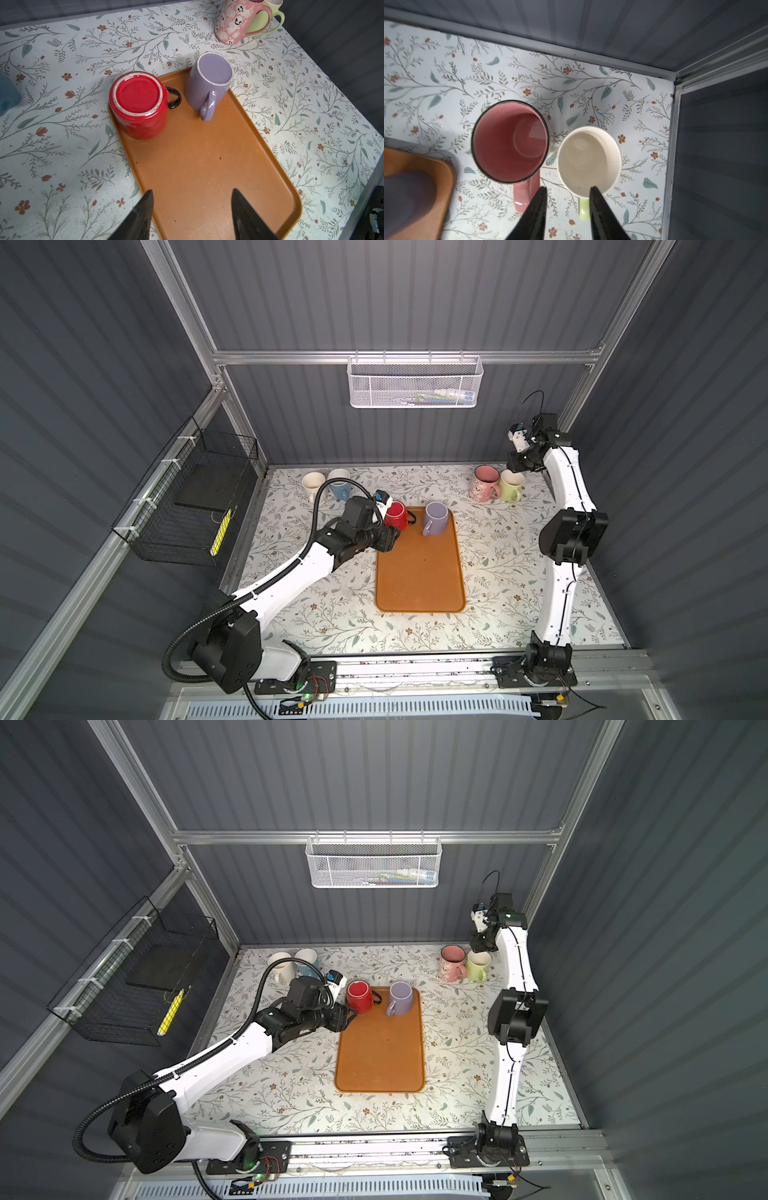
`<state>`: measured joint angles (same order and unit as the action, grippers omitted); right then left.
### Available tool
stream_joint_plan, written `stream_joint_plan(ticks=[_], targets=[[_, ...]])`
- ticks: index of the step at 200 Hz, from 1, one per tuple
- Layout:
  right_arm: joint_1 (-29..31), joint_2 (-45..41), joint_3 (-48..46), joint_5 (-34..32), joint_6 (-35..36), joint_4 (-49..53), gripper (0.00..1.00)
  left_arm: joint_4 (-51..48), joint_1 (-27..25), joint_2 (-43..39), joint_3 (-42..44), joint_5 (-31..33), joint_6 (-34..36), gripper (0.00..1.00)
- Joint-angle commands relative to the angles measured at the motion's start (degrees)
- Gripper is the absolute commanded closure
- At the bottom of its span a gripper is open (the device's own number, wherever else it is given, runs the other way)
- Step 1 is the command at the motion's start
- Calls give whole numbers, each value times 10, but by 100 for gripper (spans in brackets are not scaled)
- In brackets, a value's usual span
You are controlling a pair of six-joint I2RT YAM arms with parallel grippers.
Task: Turn the mug right side up
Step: 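Lower the green mug upright beside the pink mug and open the right gripper, then move the right gripper back over the upside-down purple mug while the left hovers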
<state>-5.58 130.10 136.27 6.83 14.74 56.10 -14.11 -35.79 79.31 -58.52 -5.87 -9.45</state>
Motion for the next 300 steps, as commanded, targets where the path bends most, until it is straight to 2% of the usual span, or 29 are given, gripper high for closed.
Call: stream_joint_plan(ticks=[1,22,37,68,107,132,158,184,216,276,300], targets=[[20,-76,-84,-9,-75,-76,62,2,4,-12,8,-15,4,40],[50,-176,-221,-42,-117,-175,58,-3,4,-15,5,-5,19,40],[79,-234,-289,-68,-149,-206,55,-1,5,-10,4,-3,21,39],[150,-322,-417,-144,-222,-231,50,16,12,9,0,-13,9,39],[207,-407,-553,-171,-348,-235,45,20,49,-6,15,-22,0,39],[259,-437,-613,-178,-401,-249,40,22,74,-23,20,-22,-6,38],[309,-439,-640,-180,-478,-258,39,29,98,-24,19,-21,-5,37],[363,-429,-657,-210,-551,-264,37,37,109,-18,13,-25,-5,37],[397,-405,-672,-222,-632,-282,37,38,114,-14,11,-35,-4,37],[428,-325,-638,-231,-703,-279,36,25,124,-35,19,-38,-1,37],[430,-295,-622,-228,-706,-281,35,26,127,-39,23,-39,-2,37]])
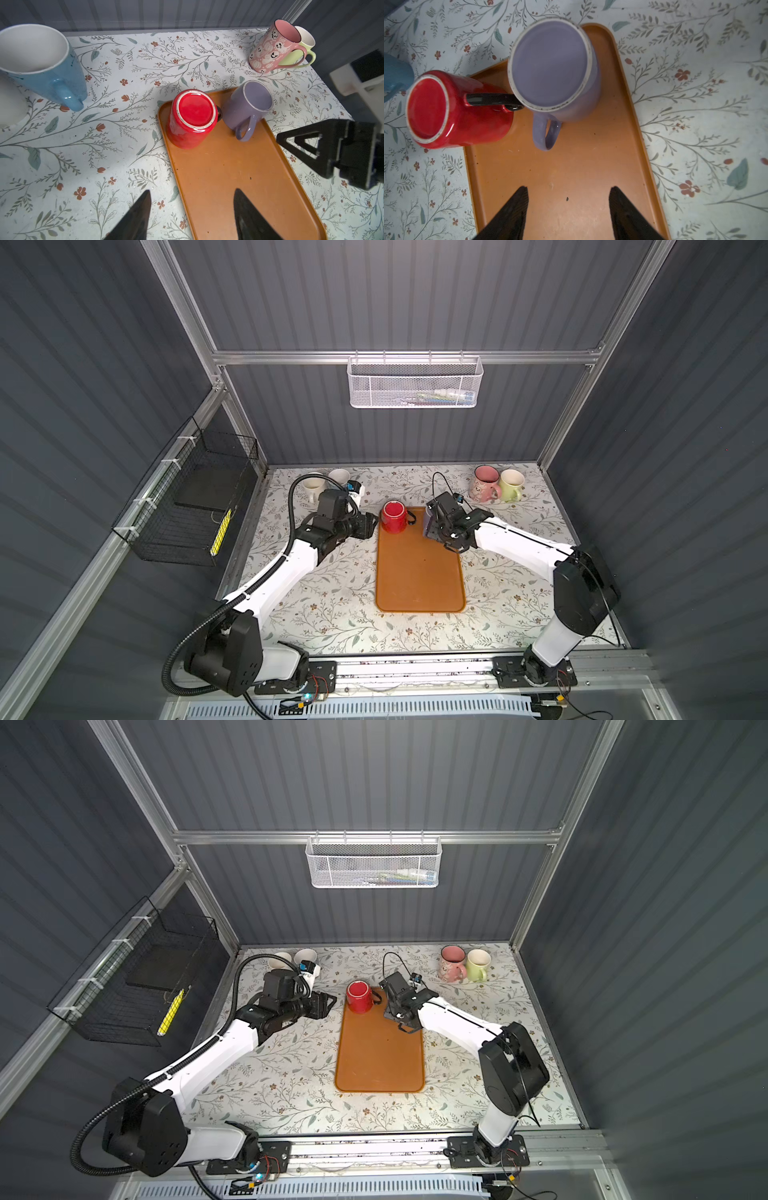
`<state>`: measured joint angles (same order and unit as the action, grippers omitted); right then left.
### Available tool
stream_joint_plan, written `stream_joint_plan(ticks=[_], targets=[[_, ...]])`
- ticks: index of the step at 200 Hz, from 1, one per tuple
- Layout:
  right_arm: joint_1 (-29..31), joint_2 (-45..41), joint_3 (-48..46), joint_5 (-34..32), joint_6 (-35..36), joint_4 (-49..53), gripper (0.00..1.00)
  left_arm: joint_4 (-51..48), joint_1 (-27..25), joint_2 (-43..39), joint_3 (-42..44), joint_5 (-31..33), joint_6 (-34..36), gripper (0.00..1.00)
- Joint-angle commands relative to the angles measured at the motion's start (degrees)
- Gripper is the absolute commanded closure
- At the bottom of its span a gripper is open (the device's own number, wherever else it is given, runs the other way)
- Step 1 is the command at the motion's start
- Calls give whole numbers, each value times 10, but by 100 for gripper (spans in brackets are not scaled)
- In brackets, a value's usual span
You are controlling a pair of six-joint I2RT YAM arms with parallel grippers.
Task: Turn the mug right side up
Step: 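Move the right gripper back over the upside-down purple mug while the left hovers, then lower the right gripper onto the purple mug's base and close it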
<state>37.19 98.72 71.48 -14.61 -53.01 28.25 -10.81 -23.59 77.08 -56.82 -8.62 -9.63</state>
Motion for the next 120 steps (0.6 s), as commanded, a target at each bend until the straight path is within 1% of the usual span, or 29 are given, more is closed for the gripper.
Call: stream_joint_plan(ticks=[1,36,68,91,120], targets=[[2,20,26,-14,-28,-2,35,-8,6,-17,6,-11,0,37],[5,59,55,-15,-10,-5,35,-9,11,-13,5,-17,0,37],[6,96,89,-29,-5,8,35,-7,15,-13,7,-23,3,37],[6,115,98,-34,-3,8,35,-11,18,-13,8,-23,3,37],[6,128,98,-57,4,19,35,-12,21,-13,9,-23,4,37]])
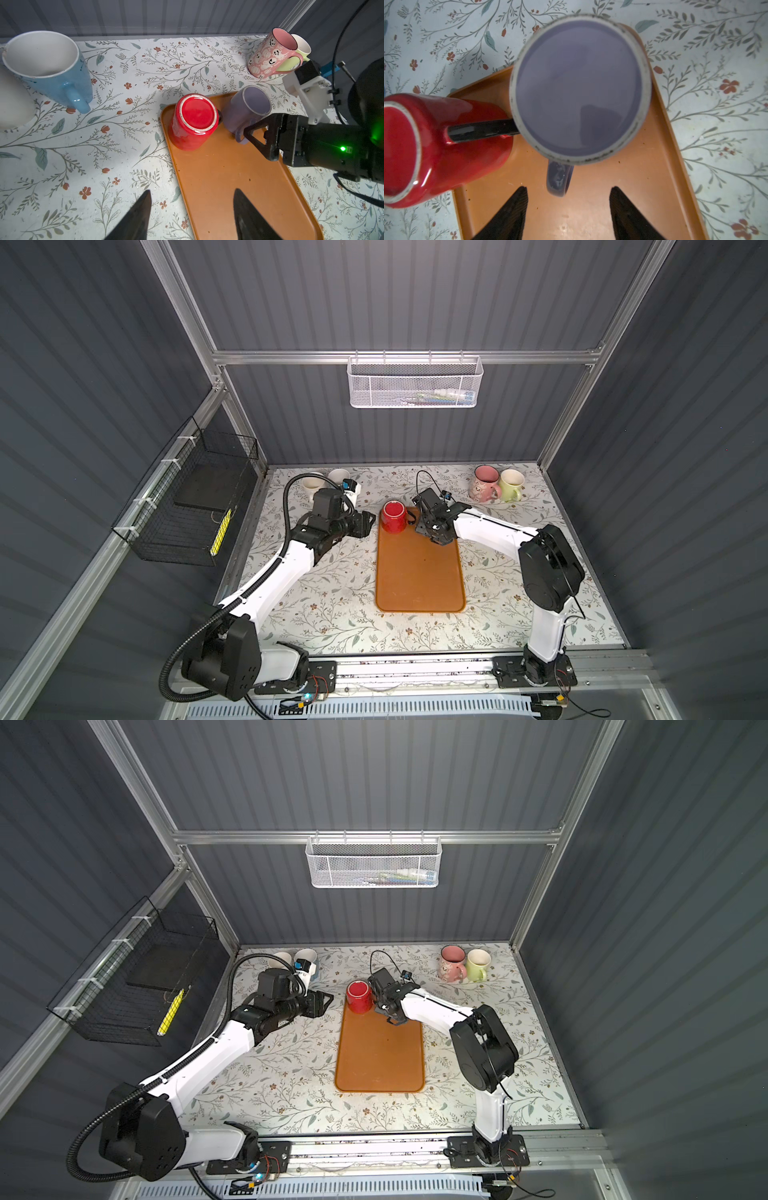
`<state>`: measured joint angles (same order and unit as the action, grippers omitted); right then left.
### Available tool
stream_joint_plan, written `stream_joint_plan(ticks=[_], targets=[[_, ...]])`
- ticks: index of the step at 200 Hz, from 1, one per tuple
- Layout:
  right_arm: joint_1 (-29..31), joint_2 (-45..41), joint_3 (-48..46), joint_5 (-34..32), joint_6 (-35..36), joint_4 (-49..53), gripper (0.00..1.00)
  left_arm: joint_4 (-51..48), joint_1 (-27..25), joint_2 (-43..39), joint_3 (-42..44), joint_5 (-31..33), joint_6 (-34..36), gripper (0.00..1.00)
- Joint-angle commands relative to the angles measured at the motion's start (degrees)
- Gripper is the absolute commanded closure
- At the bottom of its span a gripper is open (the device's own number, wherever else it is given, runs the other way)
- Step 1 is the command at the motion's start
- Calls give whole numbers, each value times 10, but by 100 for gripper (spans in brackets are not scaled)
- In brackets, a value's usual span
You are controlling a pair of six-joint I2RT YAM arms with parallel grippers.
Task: Turn the mug right side up
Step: 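Lower the right gripper onto the purple mug's base and close it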
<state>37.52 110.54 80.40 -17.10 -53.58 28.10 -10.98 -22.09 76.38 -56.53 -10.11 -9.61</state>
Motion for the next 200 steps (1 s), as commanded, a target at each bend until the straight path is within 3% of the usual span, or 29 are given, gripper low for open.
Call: stream_joint_plan(ticks=[1,84,106,118,160,200], targets=[[3,10,9,-32,9,20,35,-10,6,-5,6,-9,4,37],[-3,-36,-52,-63,71,38,37,0,7,7,4,-29,-5,38],[-18,-53,-76,-1,122,5,37,2,7,9,4,-34,-7,38],[-28,-61,-88,66,178,-31,37,2,7,10,3,-35,-8,38],[-57,-57,-72,161,286,-36,38,0,7,8,5,-36,-9,38],[-62,-16,-31,142,266,-3,40,-2,7,5,9,-32,-10,38]])
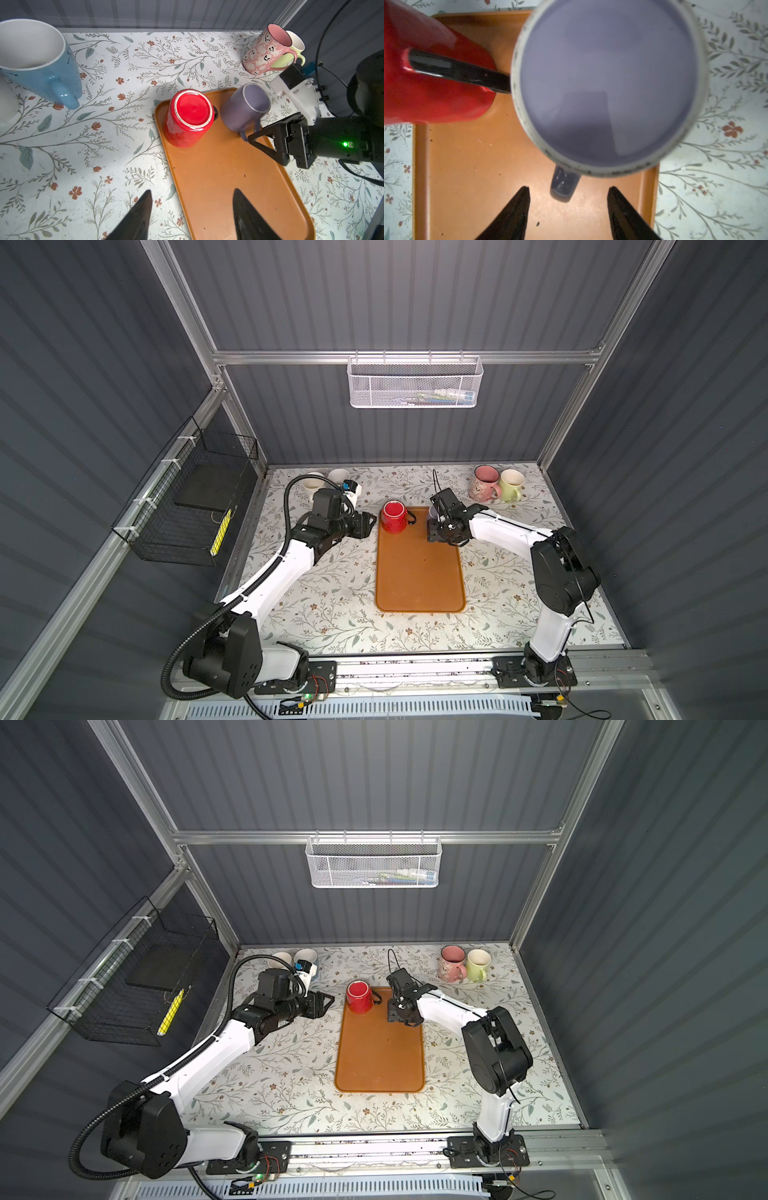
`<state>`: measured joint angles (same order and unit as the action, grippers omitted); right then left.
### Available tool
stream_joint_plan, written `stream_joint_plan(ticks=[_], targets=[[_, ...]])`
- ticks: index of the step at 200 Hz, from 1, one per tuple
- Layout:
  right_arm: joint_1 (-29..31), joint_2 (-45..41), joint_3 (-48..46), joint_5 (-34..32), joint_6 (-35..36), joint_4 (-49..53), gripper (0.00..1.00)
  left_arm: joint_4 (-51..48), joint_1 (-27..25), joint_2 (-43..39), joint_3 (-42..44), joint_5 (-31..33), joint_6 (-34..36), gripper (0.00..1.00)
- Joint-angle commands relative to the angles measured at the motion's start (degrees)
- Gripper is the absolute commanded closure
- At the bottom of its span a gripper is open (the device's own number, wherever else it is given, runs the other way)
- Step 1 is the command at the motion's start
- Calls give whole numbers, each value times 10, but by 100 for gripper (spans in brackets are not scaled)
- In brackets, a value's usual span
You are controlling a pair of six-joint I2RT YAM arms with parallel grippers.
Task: Turn the mug right side up
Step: 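Lower the right gripper onto the purple mug's base and close it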
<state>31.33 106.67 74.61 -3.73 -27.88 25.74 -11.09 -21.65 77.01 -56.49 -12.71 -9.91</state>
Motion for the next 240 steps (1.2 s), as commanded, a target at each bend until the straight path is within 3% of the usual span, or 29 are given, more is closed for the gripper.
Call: stream_joint_plan(ticks=[1,75,110,154,240], targets=[[0,23,27,7,7,21,40,-1,3,-1,9,-6,-8,38],[-10,-3,11,-134,23,85,40,16,3,19,9,-18,-12,39],[-17,-17,-2,-117,29,76,41,18,3,29,2,-29,-14,39],[-21,-12,-12,-14,61,15,41,7,3,20,2,-20,-11,39],[-23,45,13,-47,38,25,43,-4,3,21,-2,-16,-4,39]])
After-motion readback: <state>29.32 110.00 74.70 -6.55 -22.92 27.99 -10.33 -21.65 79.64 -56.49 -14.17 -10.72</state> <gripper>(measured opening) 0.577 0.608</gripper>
